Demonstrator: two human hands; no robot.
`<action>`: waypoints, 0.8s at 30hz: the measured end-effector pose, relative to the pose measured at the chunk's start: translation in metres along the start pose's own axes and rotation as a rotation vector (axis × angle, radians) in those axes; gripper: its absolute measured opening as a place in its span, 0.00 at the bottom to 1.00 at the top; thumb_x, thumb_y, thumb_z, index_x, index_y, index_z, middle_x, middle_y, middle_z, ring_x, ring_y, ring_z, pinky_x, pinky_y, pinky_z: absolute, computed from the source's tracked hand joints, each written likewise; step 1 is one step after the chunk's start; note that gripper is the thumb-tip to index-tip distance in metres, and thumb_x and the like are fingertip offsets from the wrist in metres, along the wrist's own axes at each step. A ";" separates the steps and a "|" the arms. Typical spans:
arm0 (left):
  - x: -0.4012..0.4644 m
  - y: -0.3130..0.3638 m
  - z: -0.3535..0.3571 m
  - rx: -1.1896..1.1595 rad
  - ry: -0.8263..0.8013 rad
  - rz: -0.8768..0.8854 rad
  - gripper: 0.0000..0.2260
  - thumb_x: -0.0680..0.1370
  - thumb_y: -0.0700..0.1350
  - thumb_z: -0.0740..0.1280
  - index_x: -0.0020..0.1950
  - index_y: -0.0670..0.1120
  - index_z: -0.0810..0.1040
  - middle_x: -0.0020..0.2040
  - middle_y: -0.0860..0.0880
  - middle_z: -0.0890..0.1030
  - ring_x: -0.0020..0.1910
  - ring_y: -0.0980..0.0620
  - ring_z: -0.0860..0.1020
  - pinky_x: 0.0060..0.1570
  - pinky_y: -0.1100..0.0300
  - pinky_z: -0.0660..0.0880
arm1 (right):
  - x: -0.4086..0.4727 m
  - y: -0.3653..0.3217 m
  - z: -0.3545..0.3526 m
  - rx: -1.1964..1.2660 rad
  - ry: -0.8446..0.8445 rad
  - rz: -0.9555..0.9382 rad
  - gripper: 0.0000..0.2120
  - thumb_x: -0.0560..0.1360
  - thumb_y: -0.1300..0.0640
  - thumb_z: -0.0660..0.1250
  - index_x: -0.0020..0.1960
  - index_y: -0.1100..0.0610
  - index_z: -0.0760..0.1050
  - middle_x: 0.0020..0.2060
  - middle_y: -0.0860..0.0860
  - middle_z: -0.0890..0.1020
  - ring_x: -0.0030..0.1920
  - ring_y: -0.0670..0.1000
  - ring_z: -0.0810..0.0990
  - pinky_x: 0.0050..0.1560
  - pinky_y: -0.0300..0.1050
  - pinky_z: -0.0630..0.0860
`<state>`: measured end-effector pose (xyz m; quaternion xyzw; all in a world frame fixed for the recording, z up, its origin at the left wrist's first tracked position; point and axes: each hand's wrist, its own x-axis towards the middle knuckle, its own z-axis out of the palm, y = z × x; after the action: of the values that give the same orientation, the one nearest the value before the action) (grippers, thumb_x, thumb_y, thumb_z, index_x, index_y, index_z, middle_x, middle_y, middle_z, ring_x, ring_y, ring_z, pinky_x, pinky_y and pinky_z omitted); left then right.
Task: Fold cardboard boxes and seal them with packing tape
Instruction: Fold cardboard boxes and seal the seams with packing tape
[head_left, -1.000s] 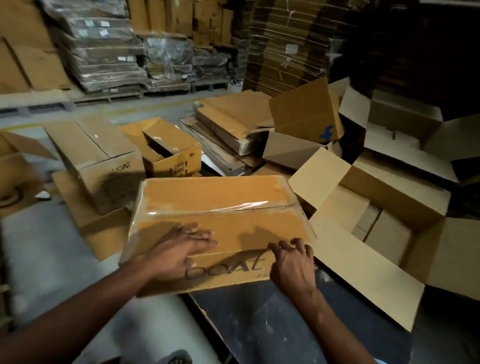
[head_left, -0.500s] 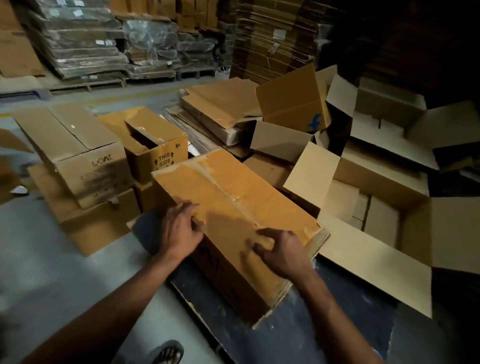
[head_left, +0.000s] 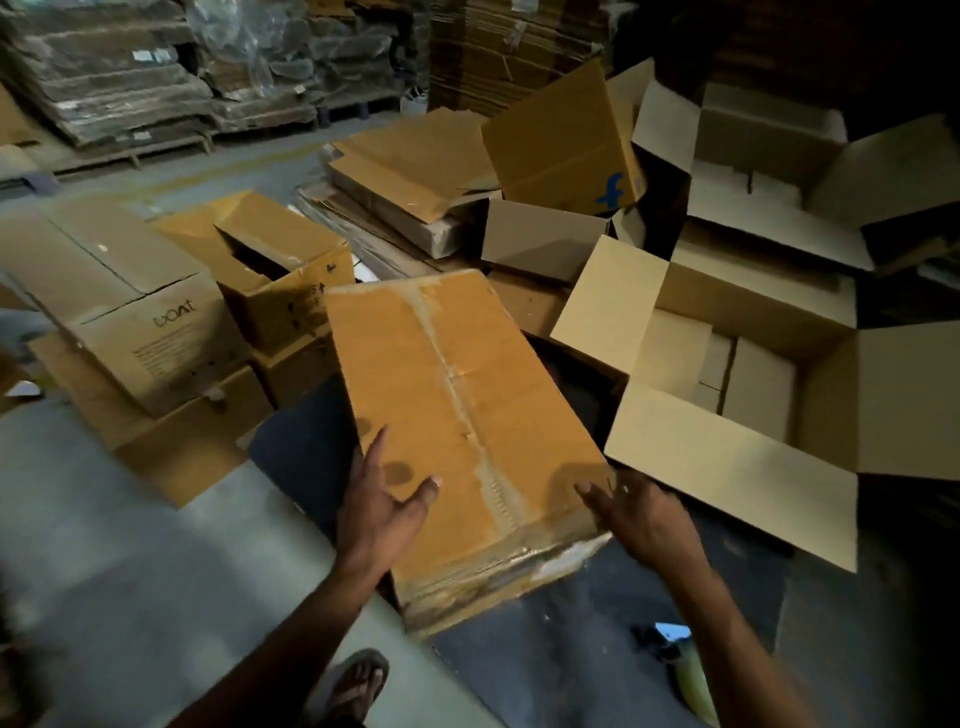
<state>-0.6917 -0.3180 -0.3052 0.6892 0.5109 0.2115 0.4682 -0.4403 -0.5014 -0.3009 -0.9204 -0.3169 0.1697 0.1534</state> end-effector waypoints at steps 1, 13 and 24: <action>0.010 -0.005 -0.006 0.100 -0.033 0.039 0.40 0.76 0.56 0.76 0.83 0.60 0.57 0.82 0.49 0.61 0.77 0.45 0.66 0.70 0.45 0.71 | -0.022 0.000 0.009 0.059 0.032 0.012 0.32 0.76 0.25 0.57 0.62 0.51 0.74 0.52 0.57 0.84 0.54 0.65 0.82 0.46 0.52 0.74; 0.000 0.032 0.057 0.726 -0.023 0.688 0.32 0.83 0.64 0.55 0.84 0.52 0.57 0.84 0.43 0.52 0.83 0.44 0.52 0.78 0.39 0.49 | -0.014 0.074 0.006 0.303 0.091 -0.001 0.17 0.83 0.37 0.59 0.54 0.47 0.79 0.44 0.48 0.85 0.50 0.57 0.84 0.50 0.53 0.79; -0.029 0.005 0.112 1.046 -0.123 0.911 0.35 0.79 0.53 0.67 0.83 0.46 0.60 0.82 0.40 0.60 0.82 0.42 0.59 0.78 0.35 0.55 | -0.047 0.213 0.044 -0.285 -0.274 0.149 0.32 0.75 0.50 0.74 0.76 0.47 0.69 0.68 0.51 0.80 0.65 0.55 0.80 0.60 0.44 0.74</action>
<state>-0.6143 -0.3920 -0.3487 0.9807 0.1783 0.0737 -0.0327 -0.3801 -0.6839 -0.4131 -0.9219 -0.2869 0.2577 -0.0360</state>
